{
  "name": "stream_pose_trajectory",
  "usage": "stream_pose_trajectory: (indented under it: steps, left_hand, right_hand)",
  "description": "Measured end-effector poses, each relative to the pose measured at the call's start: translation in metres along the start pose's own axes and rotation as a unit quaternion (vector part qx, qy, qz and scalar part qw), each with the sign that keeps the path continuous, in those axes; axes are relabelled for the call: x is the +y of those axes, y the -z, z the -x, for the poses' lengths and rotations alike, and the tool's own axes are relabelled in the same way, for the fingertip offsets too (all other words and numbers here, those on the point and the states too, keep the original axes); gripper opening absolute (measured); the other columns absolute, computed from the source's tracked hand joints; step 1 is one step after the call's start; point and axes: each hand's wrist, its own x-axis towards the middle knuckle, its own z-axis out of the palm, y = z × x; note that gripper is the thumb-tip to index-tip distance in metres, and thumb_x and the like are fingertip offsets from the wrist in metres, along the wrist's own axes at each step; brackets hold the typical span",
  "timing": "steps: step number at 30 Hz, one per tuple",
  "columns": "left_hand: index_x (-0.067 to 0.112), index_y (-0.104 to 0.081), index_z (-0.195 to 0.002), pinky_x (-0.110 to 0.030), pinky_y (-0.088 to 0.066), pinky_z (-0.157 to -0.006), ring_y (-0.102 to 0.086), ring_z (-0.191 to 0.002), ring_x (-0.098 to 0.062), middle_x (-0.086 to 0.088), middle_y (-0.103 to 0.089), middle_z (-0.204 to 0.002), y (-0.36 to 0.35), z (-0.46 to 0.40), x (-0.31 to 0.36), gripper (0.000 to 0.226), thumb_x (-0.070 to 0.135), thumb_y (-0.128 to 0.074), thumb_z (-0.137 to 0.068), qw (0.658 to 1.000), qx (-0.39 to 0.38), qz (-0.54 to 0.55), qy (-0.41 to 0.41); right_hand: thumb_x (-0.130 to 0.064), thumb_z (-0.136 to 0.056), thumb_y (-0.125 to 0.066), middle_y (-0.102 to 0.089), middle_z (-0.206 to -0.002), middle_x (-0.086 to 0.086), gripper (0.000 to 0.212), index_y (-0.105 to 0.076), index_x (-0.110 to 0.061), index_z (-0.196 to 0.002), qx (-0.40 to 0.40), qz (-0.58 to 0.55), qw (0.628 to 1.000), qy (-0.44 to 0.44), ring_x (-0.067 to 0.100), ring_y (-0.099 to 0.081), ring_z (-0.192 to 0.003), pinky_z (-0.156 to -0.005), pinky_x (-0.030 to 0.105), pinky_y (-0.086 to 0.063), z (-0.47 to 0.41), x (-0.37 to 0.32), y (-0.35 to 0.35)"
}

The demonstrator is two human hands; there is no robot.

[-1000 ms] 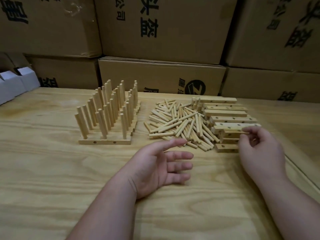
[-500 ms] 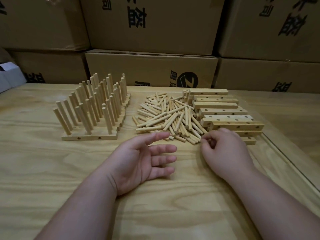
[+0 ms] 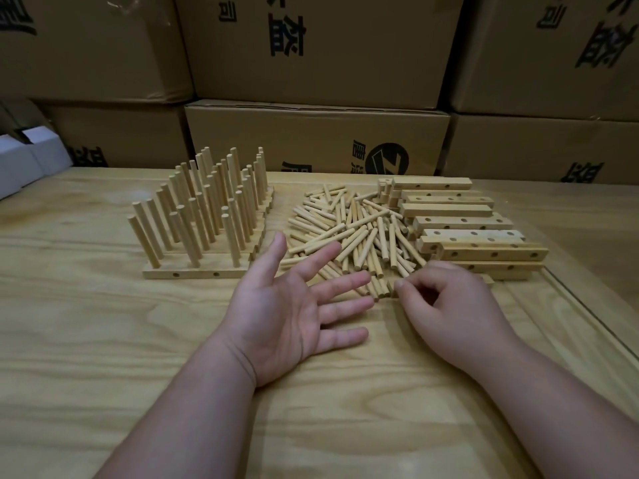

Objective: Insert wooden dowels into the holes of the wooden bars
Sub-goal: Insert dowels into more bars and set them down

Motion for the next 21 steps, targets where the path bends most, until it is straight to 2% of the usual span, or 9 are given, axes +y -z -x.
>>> stream_pose_trajectory:
  steps: [4,8,16,21]
  left_hand:
    - [0.027,-0.053,-0.143,-0.065,-0.048,-0.1,-0.061,-0.123,-0.044,-0.021,-0.062,-0.137,-0.001,0.0,0.0,0.079,0.078,-0.037,-0.086,1.0,0.014,0.001,0.004]
    - [0.024,-0.055,-0.141,-0.061,-0.053,-0.094,-0.062,-0.121,-0.043,-0.021,-0.064,-0.134,0.0,-0.001,0.0,0.076,0.076,-0.036,-0.088,1.0,0.026,0.003,0.008]
    - [0.018,-0.058,-0.135,-0.058,-0.058,-0.083,-0.068,-0.112,-0.042,-0.022,-0.069,-0.126,-0.002,-0.004,0.0,0.065,0.066,-0.037,-0.096,0.997,0.073,0.02,0.008]
    - [0.017,-0.059,-0.134,-0.055,-0.06,-0.081,-0.07,-0.109,-0.04,-0.022,-0.07,-0.124,-0.004,-0.004,-0.001,0.057,0.056,-0.047,-0.094,0.997,0.072,0.006,0.005]
  right_hand:
    - [-0.025,-0.089,-0.064,-0.058,-0.085,-0.016,0.011,-0.074,-0.028,-0.087,0.018,0.015,1.0,0.016,0.007,-0.052,-0.089,-0.076,0.024,-0.039,0.001,-0.005,0.0]
    - [-0.019,-0.084,-0.058,-0.052,-0.094,-0.016,0.025,-0.073,-0.031,-0.099,-0.006,0.111,0.993,-0.025,0.012,-0.046,-0.101,-0.094,0.036,-0.042,0.0,-0.003,0.003]
    - [-0.022,-0.079,-0.059,-0.059,-0.104,-0.019,0.025,-0.067,-0.037,-0.097,-0.025,0.177,0.984,-0.023,0.014,-0.045,-0.102,-0.081,0.033,-0.023,0.001,-0.008,0.002]
    - [-0.034,-0.077,-0.055,-0.052,-0.097,-0.02,0.026,-0.057,-0.041,-0.102,-0.078,0.222,0.972,0.0,0.012,-0.044,-0.102,-0.082,0.034,-0.02,0.002,-0.012,0.007]
